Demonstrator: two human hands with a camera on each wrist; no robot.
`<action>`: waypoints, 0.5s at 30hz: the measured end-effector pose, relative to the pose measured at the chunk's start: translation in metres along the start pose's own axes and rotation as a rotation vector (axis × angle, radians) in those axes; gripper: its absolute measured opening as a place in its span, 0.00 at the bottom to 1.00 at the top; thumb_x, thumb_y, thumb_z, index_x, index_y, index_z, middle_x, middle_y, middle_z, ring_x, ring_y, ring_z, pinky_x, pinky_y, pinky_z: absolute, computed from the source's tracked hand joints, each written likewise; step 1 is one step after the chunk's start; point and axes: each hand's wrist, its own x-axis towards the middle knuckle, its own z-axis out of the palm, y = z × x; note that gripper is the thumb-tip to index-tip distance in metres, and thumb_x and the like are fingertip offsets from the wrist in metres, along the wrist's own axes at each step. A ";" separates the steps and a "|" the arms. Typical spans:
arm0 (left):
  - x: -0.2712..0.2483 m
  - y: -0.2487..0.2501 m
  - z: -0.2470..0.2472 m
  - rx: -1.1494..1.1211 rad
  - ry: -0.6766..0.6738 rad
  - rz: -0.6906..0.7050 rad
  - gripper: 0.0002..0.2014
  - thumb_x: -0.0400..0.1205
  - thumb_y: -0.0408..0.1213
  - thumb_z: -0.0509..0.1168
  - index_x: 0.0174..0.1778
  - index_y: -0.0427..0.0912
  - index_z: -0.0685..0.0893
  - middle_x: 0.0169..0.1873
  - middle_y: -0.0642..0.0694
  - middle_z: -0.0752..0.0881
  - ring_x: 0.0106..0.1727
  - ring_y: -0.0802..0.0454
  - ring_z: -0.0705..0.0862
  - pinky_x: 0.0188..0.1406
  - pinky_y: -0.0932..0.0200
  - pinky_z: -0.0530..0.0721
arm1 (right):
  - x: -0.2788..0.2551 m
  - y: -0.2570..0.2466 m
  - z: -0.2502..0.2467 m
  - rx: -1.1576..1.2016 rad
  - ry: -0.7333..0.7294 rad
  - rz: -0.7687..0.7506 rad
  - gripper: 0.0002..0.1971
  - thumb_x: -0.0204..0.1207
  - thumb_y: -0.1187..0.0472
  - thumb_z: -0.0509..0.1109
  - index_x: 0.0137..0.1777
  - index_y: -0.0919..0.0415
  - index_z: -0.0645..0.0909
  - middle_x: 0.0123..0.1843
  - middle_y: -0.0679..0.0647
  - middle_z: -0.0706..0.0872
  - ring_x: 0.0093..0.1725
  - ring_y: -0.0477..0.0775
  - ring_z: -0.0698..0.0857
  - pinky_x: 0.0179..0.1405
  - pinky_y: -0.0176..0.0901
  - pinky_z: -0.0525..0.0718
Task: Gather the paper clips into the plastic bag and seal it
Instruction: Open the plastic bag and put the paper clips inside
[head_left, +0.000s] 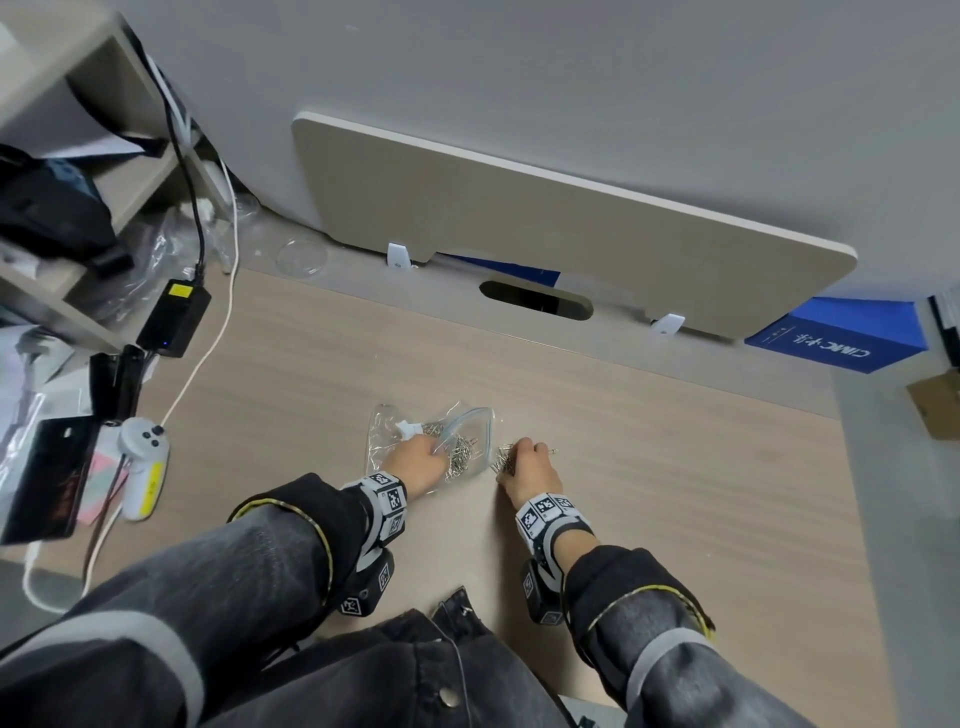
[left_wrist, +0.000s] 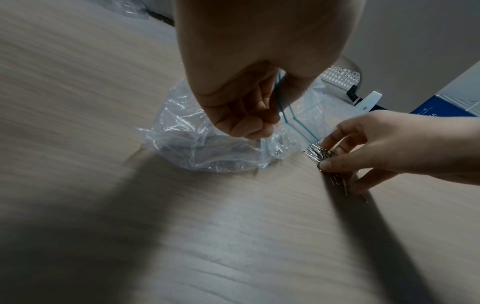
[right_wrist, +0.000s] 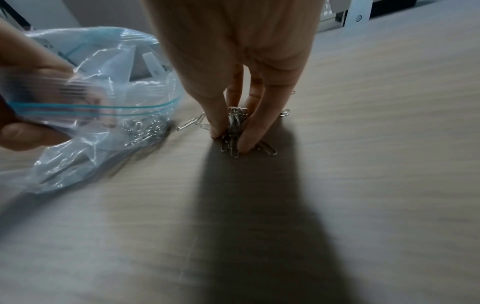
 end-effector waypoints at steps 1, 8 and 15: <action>0.000 -0.001 0.000 0.003 -0.003 0.003 0.13 0.78 0.42 0.57 0.39 0.41 0.85 0.30 0.44 0.84 0.34 0.42 0.84 0.39 0.54 0.82 | 0.000 0.001 0.000 -0.010 0.013 -0.014 0.16 0.76 0.62 0.70 0.60 0.64 0.71 0.61 0.63 0.74 0.52 0.71 0.84 0.52 0.57 0.83; 0.001 0.000 0.000 0.027 -0.006 0.013 0.12 0.78 0.39 0.57 0.40 0.40 0.86 0.34 0.41 0.87 0.37 0.41 0.85 0.40 0.54 0.82 | 0.002 0.009 0.000 0.090 0.039 -0.031 0.09 0.76 0.66 0.65 0.56 0.60 0.78 0.58 0.59 0.81 0.57 0.65 0.82 0.54 0.51 0.80; 0.001 0.000 0.002 0.015 0.006 0.011 0.12 0.78 0.38 0.57 0.41 0.39 0.86 0.32 0.44 0.85 0.33 0.45 0.83 0.38 0.57 0.80 | 0.013 0.023 -0.001 0.415 0.041 0.079 0.07 0.67 0.70 0.71 0.33 0.58 0.82 0.37 0.56 0.89 0.40 0.60 0.89 0.45 0.55 0.90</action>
